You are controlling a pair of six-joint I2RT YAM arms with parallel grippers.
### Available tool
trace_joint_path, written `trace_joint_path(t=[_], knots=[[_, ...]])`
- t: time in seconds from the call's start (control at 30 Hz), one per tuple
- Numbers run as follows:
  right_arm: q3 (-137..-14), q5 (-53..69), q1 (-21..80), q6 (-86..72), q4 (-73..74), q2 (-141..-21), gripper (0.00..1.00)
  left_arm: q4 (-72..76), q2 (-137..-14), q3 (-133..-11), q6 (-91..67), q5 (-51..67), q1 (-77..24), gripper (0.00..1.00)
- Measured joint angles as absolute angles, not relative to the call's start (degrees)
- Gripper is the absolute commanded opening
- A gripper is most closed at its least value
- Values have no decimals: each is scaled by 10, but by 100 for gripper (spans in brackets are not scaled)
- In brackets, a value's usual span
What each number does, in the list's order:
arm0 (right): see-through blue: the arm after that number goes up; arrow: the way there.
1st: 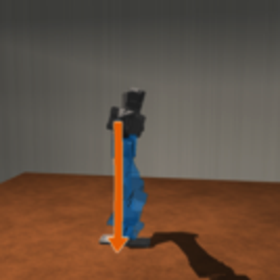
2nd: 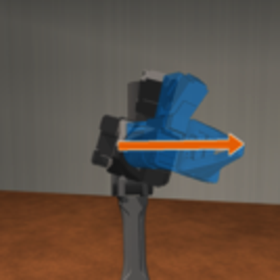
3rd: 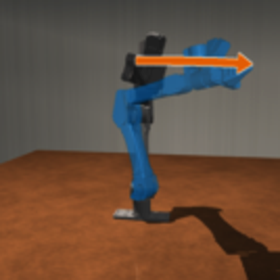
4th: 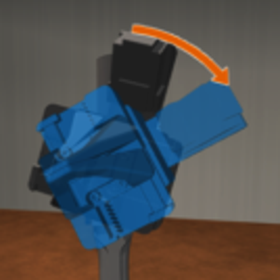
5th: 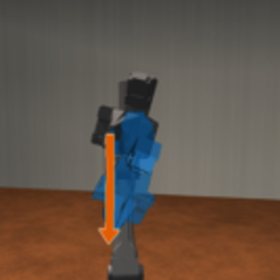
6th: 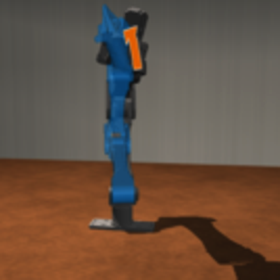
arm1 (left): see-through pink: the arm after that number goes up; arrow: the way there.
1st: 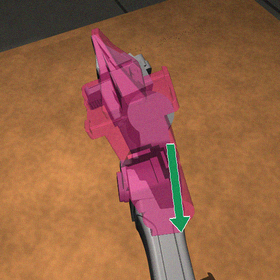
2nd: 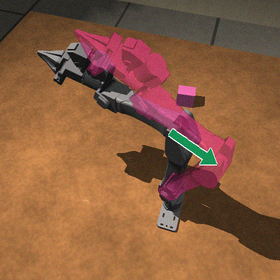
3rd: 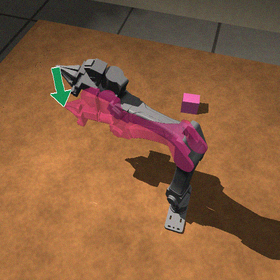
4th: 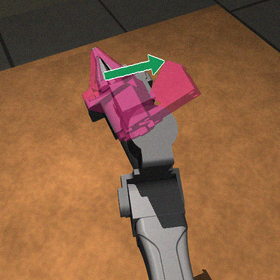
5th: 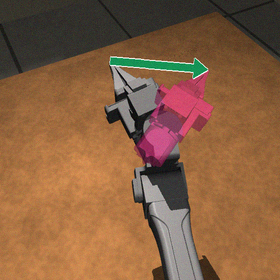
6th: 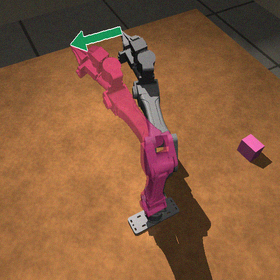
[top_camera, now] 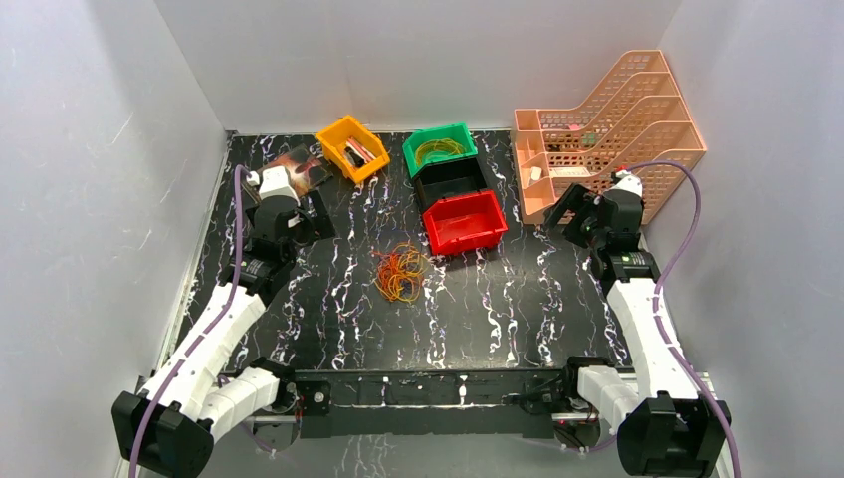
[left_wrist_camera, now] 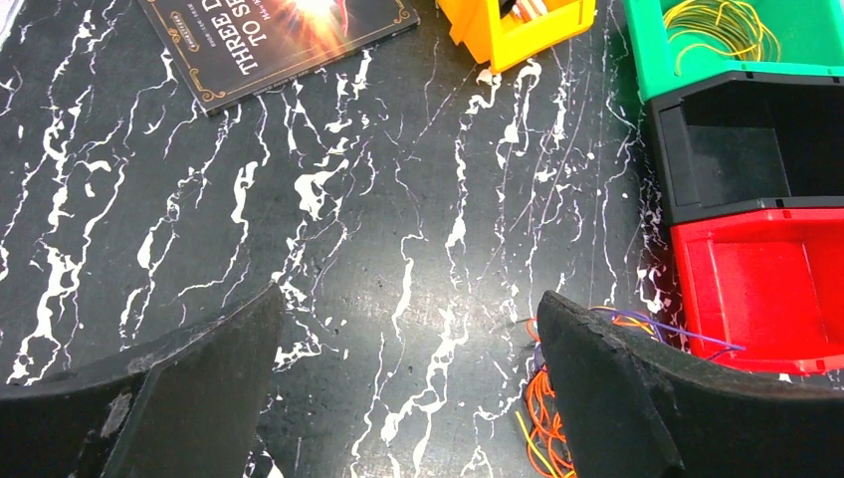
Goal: Untangle the cables
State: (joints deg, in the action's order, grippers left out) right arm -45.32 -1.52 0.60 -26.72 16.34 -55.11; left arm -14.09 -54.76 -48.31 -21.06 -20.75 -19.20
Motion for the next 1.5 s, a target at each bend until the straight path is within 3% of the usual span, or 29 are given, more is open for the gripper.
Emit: trace_joint_path(t=[0.53,0.8,0.9,1.17,1.5], knots=[[-453,-52,6,-314,188,-539,98,-148,-545,-475,-223,-259,-192,98],[-453,65,9,-266,192,-565,98,-132,-540,-465,-213,-204,-192,98],[-459,78,40,-258,195,-592,98,-128,-552,-465,-208,-184,-192,98],[-546,13,242,-255,209,-655,94,-128,-599,-466,-192,-134,-192,98],[-588,-118,313,-393,136,-775,93,-123,-638,-489,-175,-94,-192,98]])
